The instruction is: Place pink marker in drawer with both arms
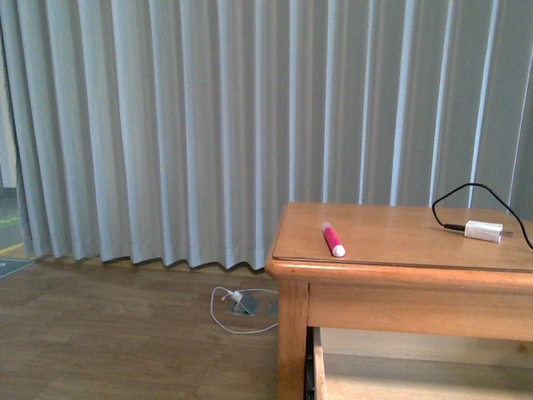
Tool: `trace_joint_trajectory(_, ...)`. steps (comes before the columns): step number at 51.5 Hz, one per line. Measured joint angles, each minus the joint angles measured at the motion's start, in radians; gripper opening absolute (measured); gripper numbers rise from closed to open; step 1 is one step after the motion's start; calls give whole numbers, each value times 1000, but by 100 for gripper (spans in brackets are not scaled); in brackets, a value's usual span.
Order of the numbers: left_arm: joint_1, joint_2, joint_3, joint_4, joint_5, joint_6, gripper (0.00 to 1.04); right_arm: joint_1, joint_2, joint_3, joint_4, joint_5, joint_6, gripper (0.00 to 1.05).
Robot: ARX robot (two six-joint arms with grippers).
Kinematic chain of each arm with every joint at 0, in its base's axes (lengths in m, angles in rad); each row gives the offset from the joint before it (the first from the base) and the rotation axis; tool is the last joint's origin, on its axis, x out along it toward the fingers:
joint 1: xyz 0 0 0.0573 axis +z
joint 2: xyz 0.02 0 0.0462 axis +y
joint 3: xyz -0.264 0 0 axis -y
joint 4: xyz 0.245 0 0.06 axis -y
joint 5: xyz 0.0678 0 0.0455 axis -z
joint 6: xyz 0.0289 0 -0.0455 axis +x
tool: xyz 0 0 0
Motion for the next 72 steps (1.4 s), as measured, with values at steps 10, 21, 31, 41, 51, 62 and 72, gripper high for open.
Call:
trace_joint_trajectory(10,-97,317,94,203,-86,33,99,0,0,0,0,0,0,96)
trace_joint_trajectory(21,-195,820,338,512,-111,74,99,0,0,0,0,0,0,96)
trace_joint_trajectory(31,-345,1313,660,608,-140,119,99,0,0,0,0,0,0,96)
trace_joint_trajectory(41,-404,1587,953,569,-134,124,99,0,0,0,0,0,0,96)
trace_joint_trajectory(51,-430,1823,1255,486,-75,111,99,0,0,0,0,0,0,96)
trace_joint_trajectory(62,-451,1978,1479,383,-23,60,99,0,0,0,0,0,0,96)
trace_joint_trajectory(72,-476,2137,1704,268,-14,46,99,0,0,0,0,0,0,96)
